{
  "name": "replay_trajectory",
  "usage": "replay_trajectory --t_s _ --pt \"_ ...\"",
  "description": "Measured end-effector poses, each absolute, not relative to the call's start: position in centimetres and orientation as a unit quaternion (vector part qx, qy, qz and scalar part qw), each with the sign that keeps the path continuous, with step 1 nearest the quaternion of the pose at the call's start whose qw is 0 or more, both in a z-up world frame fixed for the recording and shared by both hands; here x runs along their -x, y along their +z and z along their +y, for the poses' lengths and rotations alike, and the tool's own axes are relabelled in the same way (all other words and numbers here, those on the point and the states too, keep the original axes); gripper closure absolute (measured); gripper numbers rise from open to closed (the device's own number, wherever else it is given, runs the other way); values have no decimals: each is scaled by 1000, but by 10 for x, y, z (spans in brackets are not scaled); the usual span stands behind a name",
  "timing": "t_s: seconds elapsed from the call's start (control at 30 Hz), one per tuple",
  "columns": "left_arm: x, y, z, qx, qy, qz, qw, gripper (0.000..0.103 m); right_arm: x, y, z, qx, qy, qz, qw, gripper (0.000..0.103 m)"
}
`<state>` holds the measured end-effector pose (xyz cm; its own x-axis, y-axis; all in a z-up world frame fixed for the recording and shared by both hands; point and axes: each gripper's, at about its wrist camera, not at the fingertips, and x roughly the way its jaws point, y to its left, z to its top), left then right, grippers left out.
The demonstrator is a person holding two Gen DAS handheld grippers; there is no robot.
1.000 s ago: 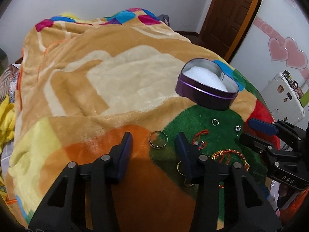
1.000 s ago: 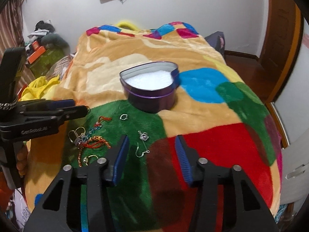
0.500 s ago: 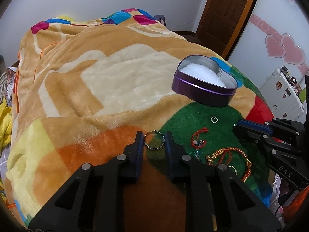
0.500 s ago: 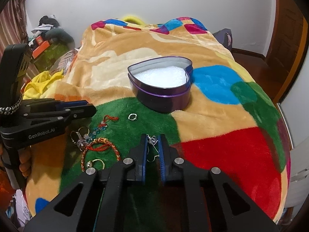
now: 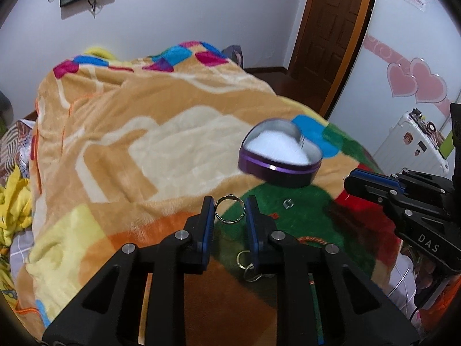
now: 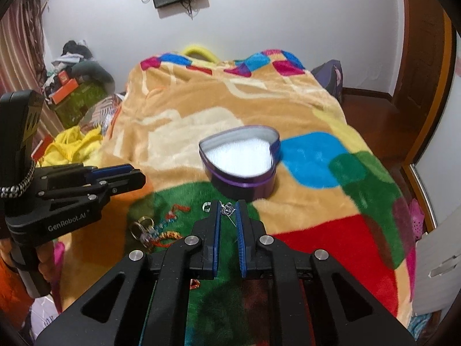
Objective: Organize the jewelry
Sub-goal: 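Grasp a silver ring with the left tool while the right tool grasps a silver earring, then drop the ring into the purple heart tin with the left tool while the right tool drops the earring in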
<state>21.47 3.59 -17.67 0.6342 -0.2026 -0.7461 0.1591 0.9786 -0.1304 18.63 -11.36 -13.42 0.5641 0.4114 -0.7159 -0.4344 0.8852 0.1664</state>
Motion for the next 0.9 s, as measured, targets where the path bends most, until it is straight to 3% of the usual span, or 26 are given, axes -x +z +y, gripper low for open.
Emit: replay_trajectory --t_s 0.43,0.9 --pt "-216 -139 27 34 -107 371 922 82 -193 -96 -115 9 236 346 908 94" --pt "-246 -141 20 38 -118 369 921 82 -215 -89 -114 11 234 326 916 94"
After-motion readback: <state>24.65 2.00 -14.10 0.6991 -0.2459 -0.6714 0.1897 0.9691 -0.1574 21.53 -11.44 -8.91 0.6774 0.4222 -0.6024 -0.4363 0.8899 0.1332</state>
